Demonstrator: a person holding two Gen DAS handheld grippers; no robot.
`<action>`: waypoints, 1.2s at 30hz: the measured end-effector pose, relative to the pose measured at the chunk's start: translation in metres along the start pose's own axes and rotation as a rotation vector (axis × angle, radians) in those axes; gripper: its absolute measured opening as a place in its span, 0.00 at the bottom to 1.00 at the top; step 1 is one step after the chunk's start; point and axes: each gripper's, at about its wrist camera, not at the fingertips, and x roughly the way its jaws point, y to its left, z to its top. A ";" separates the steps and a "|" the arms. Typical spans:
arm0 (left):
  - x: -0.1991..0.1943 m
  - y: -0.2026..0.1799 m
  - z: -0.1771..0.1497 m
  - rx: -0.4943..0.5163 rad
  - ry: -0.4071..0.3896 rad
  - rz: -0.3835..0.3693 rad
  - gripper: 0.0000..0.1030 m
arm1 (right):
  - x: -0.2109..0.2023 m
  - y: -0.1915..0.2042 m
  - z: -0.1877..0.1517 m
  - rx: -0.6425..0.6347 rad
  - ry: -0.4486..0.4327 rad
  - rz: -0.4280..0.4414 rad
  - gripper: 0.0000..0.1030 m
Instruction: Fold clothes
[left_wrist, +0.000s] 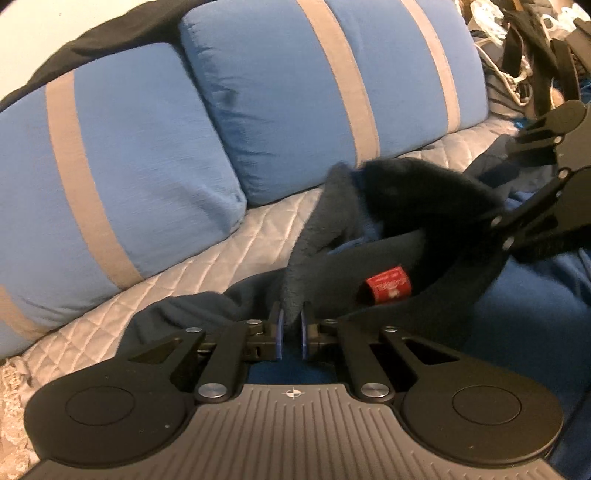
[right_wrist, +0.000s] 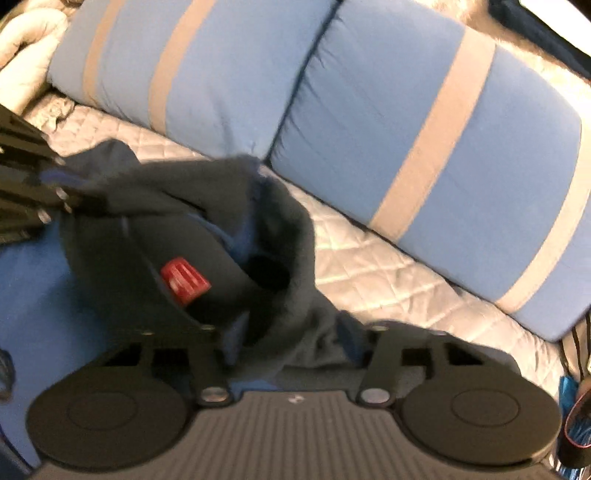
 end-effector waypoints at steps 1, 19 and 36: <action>-0.001 0.002 -0.003 0.004 -0.004 0.004 0.09 | 0.000 -0.003 -0.005 -0.007 0.005 0.002 0.51; 0.006 0.003 -0.027 0.049 -0.029 0.032 0.09 | -0.027 0.014 -0.055 -0.339 -0.168 0.027 0.64; 0.005 0.019 -0.026 -0.104 -0.021 -0.018 0.10 | -0.016 0.043 -0.063 -0.537 -0.261 0.075 0.88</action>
